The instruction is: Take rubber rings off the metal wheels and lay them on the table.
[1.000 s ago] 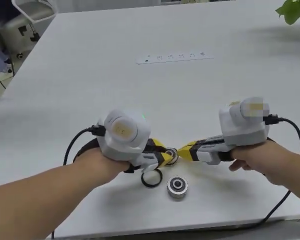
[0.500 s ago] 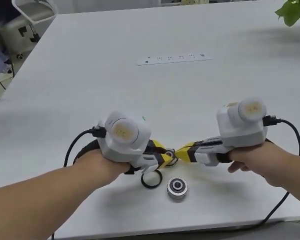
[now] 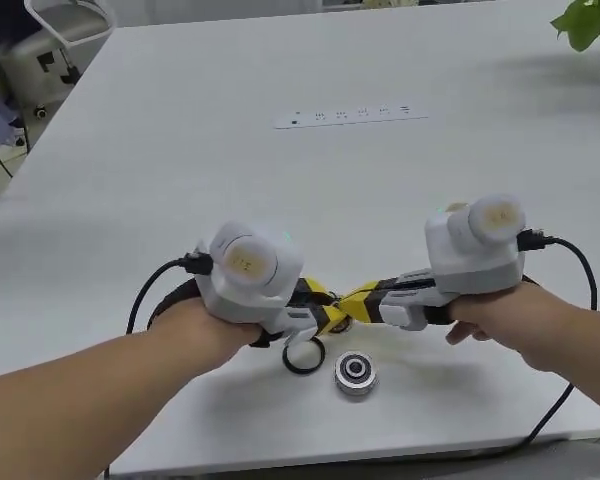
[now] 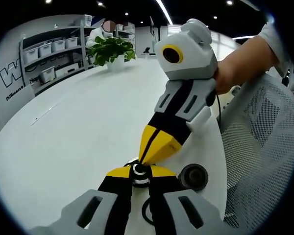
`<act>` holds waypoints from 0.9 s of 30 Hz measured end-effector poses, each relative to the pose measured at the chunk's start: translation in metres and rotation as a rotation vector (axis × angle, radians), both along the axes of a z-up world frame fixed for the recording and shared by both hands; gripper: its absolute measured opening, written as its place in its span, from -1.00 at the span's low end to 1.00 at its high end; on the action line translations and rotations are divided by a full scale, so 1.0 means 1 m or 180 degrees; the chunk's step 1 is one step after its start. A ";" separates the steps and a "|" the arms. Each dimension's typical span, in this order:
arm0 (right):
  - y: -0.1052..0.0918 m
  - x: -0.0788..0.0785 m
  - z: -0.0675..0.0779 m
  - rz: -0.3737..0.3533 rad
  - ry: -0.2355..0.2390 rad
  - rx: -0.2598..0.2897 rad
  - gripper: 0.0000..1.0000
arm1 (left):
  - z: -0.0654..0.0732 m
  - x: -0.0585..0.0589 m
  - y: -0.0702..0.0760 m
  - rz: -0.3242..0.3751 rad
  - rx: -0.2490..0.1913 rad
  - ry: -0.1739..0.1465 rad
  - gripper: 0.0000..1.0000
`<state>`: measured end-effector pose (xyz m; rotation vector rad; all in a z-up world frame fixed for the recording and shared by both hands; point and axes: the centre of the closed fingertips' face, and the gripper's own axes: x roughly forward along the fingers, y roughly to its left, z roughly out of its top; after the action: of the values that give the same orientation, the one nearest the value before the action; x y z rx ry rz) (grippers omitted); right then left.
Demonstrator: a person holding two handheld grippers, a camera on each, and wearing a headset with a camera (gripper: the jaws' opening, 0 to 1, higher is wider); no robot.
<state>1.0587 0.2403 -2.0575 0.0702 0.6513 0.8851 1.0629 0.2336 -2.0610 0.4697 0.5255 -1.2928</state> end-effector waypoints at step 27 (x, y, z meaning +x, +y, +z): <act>-0.006 -0.001 0.000 0.0002 -0.0020 0.0040 -1.00 | 0.007 -0.006 0.008 -0.0128 -0.0017 0.0059 -0.65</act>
<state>1.0575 0.2347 -2.0576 0.0786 0.6401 0.8898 1.0572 0.2418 -2.0542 0.4661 0.5303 -1.3380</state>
